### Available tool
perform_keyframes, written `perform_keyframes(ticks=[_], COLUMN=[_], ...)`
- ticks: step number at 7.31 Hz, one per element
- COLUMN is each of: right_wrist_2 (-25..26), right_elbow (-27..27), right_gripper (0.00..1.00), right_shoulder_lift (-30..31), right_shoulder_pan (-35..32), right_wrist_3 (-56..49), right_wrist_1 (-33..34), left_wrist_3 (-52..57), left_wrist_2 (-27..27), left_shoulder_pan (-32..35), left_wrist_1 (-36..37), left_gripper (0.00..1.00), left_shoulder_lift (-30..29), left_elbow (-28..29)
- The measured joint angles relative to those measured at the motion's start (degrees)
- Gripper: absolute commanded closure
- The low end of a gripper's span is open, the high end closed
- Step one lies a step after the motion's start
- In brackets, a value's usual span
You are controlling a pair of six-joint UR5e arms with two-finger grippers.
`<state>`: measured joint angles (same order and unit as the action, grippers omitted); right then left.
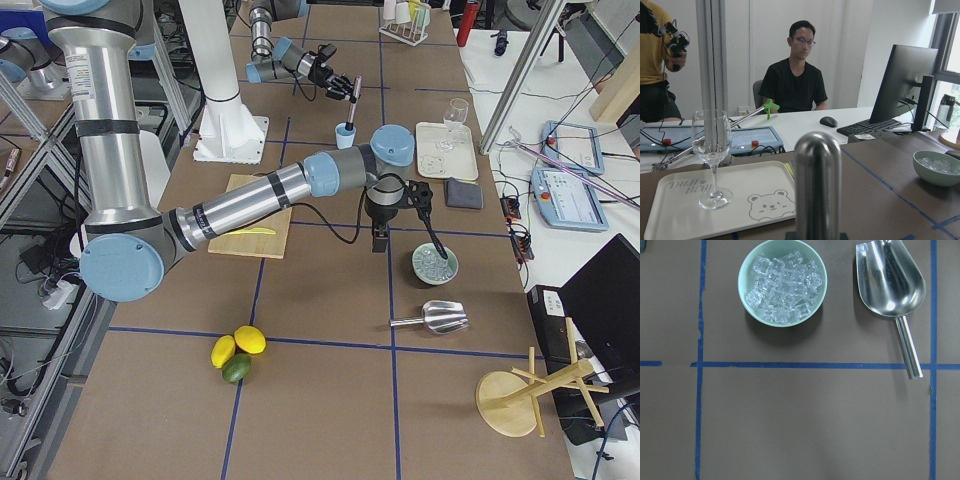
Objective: Squeeze lemon into cup
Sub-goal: 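Lift the muddler out of the cup and move it back with the left gripper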
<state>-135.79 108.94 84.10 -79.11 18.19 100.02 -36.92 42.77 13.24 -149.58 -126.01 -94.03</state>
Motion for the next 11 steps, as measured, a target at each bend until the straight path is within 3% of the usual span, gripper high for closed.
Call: perform_keyframes(ticks=[4, 6, 8, 11], right_wrist_2=[0.21, 0.39, 0.44, 0.44], right_elbow=[0.03, 0.07, 0.12, 0.17], right_gripper=[0.0, 0.0, 0.0, 0.0], right_shoulder_lift=[0.01, 0.01, -0.07, -0.4], right_shoulder_pan=[-0.07, -0.08, -0.07, -0.07], right_wrist_3=[0.0, 0.06, 0.16, 0.59], right_wrist_1=[0.0, -0.02, -0.07, -0.09], left_wrist_3=[2.96, 4.58, 5.2, 5.22], left_wrist_2=[6.75, 15.14, 30.11, 61.71], left_shoulder_pan=[5.38, 11.43, 21.29, 39.85], left_wrist_1=[-0.49, 0.0, 4.25, 18.13], left_gripper=[1.0, 1.0, 1.0, 1.0], left_shoulder_lift=[0.61, 4.07, 7.15, 10.15], left_elbow=[-8.04, -11.45, -13.84, -17.19])
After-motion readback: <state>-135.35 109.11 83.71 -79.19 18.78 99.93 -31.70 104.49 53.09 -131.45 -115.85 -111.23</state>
